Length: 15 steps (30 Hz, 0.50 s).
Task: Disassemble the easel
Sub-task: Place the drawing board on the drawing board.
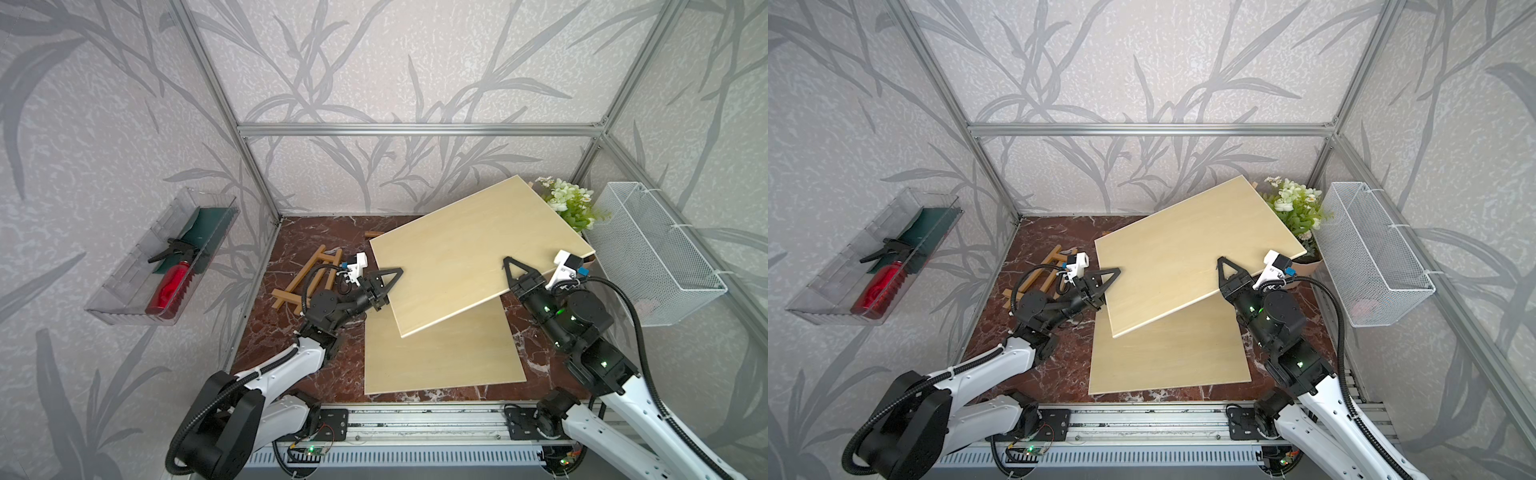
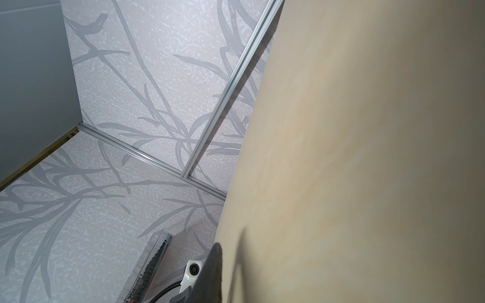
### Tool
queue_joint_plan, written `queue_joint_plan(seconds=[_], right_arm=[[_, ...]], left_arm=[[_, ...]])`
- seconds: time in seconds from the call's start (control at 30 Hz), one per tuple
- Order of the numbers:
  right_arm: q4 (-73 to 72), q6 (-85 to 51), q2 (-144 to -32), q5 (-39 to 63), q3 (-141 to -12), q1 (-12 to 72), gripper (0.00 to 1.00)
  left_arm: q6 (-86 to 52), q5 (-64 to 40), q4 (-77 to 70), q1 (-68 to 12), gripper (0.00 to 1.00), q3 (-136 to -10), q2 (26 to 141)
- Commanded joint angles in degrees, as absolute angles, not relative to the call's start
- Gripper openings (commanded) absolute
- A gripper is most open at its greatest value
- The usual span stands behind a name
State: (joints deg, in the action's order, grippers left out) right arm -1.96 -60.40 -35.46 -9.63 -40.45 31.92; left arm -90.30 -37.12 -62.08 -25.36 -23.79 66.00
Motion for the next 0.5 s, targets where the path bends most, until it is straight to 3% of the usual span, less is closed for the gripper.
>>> queue_joint_plan(seconds=[0.0, 0.1, 0.27, 0.47], right_arm=[[-16.30, -61.88, -33.10, -7.04, -40.70, 30.60, 0.00], [-15.74, -63.13, -32.91, -5.66, -39.72, 29.00, 0.00], [-16.01, -65.80, -33.21, -1.98, -38.37, 25.35, 0.00], [-18.87, -67.47, -33.75, 3.27, -35.83, 22.27, 0.00]], left_arm=[[-92.90, -39.74, -67.92, -25.38, 0.40, -26.30, 64.31], [-93.65, -39.80, -68.59, -25.36, 0.29, -26.18, 63.76], [-93.54, -39.90, -66.58, -25.40, 0.18, -26.54, 61.91], [-95.39, -40.05, -68.34, -25.40, 0.16, -27.41, 62.14]])
